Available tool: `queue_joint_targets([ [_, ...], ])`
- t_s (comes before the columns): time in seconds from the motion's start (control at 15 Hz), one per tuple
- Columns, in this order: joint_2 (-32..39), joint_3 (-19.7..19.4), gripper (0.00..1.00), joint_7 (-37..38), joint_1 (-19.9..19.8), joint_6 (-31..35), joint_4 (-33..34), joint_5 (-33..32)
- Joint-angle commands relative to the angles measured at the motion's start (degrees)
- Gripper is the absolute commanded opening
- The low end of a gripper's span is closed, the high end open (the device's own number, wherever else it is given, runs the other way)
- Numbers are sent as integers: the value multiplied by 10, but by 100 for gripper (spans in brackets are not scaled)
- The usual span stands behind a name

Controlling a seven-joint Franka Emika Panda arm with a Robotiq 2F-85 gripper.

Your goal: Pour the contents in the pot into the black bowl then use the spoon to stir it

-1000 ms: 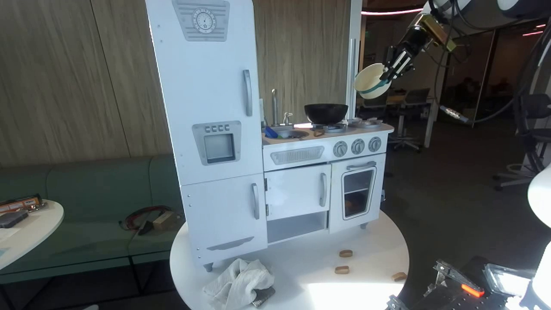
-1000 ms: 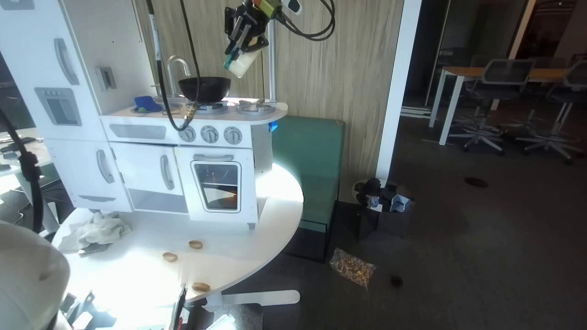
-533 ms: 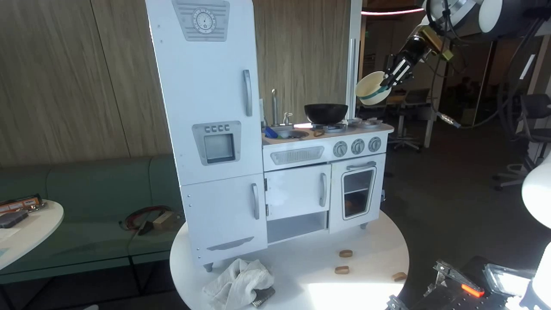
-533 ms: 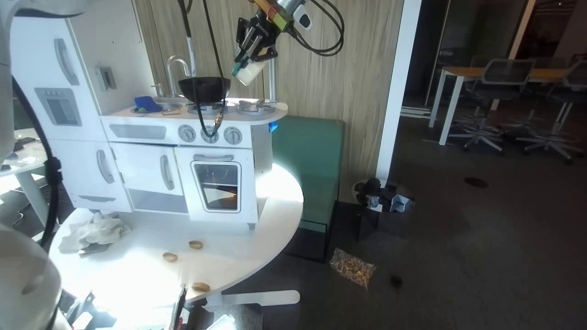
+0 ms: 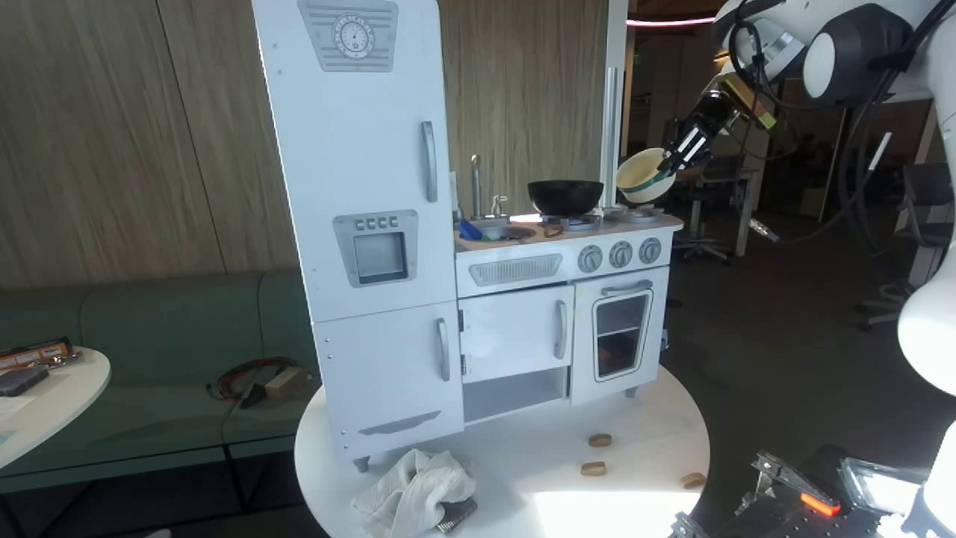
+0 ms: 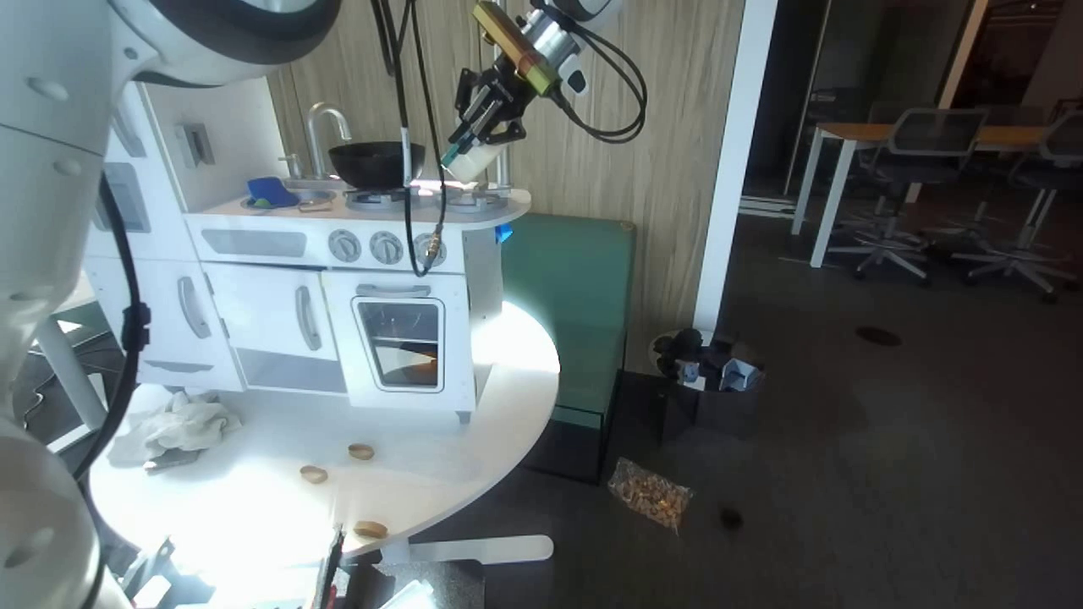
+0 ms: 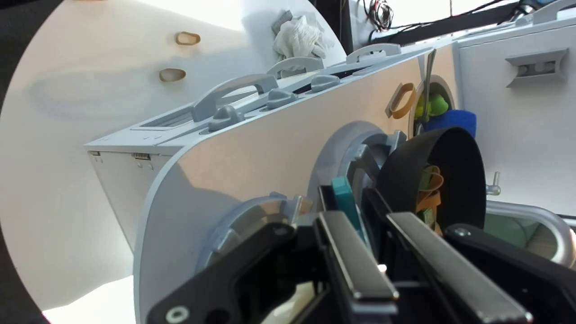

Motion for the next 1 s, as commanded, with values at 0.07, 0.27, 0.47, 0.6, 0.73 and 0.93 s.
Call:
queue_joint_targets([
  [0.07, 52, 34, 8, 19, -31, -43, 87, 25],
  [0.27, 82, 38, 8, 24, -38, -70, 125, 52],
  [0.47, 106, 43, 8, 34, -49, -89, 153, 83],
  [0.6, 120, 44, 8, 43, -53, -98, 168, 96],
  [0.73, 133, 45, 8, 51, -56, -107, 182, 104],
  [0.93, 152, 46, 8, 66, -57, -117, 200, 106],
])
